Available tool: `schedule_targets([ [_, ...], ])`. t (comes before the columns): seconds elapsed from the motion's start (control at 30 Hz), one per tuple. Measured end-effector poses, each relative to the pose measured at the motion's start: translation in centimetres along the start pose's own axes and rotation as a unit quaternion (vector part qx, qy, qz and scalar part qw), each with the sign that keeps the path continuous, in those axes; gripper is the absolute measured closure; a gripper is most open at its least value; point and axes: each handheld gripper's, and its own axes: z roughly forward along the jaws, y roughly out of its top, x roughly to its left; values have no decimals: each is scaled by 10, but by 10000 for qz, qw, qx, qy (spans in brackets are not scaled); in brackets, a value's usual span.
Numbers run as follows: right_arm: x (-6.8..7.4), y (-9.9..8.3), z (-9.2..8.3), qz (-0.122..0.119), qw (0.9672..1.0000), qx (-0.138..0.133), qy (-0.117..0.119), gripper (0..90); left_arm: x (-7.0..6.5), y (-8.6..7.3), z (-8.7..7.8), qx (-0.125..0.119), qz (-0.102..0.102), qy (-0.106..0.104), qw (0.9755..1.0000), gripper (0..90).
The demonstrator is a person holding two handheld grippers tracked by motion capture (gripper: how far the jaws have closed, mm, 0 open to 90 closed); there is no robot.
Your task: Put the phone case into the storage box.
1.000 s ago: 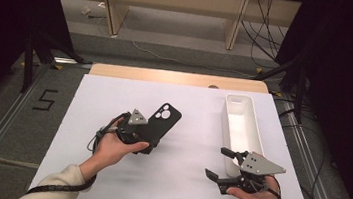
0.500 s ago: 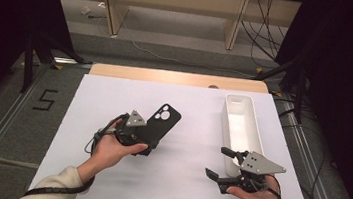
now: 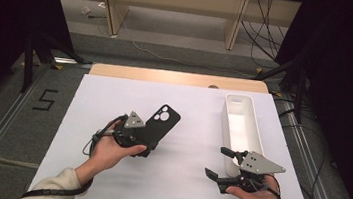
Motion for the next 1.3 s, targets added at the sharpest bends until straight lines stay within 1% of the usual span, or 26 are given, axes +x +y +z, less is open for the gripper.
schedule_targets([
  [0.47,0,0,0,18,10000,3,-13,167,-2,-2,-5,-68,5,-22,10000,156],
  [0.67,0,0,0,33,10000,-8,-1,167,-4,-3,-6,-126,25,-65,9999,156],
  [1.3,-1,2,3,27,10000,-23,-14,171,-11,-5,-10,-218,70,-147,9996,156],
])
